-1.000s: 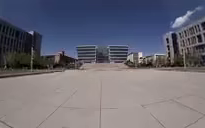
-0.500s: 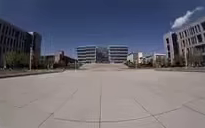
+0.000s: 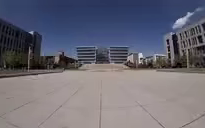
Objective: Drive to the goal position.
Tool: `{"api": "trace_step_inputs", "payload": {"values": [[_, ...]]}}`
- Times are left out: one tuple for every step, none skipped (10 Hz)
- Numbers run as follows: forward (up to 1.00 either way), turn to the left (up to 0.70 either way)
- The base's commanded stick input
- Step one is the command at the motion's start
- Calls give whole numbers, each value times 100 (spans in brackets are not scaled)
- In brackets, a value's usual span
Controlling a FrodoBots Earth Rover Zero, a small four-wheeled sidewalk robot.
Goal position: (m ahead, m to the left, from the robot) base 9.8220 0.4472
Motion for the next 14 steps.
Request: {"api": "trace_step_inputs", "payload": {"values": [[70,1],[70,1],[70,1],[70,1],[70,1],[70,1],[70,1],[70,1],[70,1],[70,1],[70,1],[70,1],[70,1],[70,1]]}}
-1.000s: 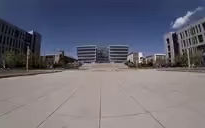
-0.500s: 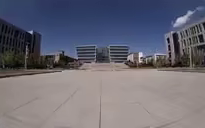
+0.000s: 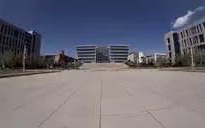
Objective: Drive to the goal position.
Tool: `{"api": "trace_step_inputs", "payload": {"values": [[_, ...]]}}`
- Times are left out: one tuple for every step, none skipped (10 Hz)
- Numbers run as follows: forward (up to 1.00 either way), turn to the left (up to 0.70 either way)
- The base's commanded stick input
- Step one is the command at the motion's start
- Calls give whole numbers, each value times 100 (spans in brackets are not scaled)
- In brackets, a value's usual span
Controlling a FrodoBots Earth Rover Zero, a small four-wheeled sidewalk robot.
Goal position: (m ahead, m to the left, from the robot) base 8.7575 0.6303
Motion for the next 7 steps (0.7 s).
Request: {"api": "trace_step_inputs", "payload": {"values": [[70,1],[70,1],[70,1],[70,1],[70,1],[70,1],[70,1]]}}
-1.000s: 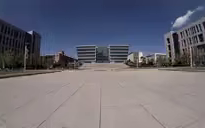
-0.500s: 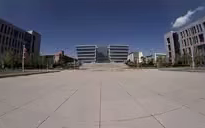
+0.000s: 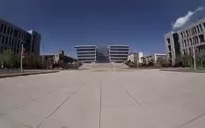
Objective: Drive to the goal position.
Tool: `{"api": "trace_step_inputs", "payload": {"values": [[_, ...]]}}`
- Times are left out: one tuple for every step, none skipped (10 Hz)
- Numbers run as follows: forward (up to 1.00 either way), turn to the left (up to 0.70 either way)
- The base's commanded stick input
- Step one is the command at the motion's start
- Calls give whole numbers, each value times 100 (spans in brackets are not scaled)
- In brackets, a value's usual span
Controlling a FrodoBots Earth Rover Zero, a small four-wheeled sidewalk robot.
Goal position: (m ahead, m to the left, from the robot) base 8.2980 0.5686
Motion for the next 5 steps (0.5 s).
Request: {"api": "trace_step_inputs", "payload": {"values": [[70,1],[70,1],[70,1],[70,1],[70,1]]}}
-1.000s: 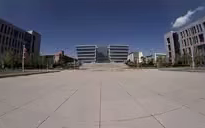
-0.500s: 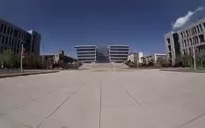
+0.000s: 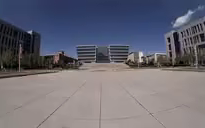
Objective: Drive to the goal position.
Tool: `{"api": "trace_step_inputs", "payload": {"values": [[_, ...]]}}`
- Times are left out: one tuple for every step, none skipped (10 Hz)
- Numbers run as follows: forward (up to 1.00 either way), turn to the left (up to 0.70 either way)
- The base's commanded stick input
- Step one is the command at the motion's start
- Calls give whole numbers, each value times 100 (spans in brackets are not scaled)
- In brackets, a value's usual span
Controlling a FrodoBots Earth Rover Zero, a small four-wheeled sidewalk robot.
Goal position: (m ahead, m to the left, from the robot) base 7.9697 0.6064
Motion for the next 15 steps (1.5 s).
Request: {"api": "trace_step_inputs", "payload": {"values": [[70,1],[70,1],[70,1],[70,1],[70,1],[70,1],[70,1],[70,1],[70,1],[70,1],[70,1],[70,1],[70,1],[70,1],[70,1]]}}
